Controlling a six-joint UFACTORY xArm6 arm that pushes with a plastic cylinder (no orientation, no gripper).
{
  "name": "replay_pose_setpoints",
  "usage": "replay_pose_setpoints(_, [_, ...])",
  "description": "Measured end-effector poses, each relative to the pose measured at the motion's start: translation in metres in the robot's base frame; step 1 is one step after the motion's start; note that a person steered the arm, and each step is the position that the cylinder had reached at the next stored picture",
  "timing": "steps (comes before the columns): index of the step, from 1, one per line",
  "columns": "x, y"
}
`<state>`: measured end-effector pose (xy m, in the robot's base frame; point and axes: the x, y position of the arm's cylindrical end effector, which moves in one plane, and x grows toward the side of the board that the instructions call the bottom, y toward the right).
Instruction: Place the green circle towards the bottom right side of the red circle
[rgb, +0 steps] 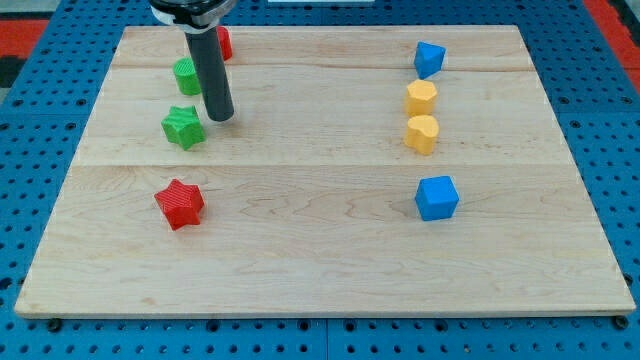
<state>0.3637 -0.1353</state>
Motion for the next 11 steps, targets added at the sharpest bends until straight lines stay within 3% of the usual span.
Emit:
replay_pose_setpoints(2, [-0.019,-0.03])
replay_pose_setpoints(4, [-0.012,-0.125])
replay_pose_setpoints(6, [-0.049,-0.045])
replay_pose_setpoints(8, [-0.056,-0.072])
replay_pose_setpoints(9, [-0.084,-0.067])
replay_pose_setpoints(11, [-0.097,-0.009])
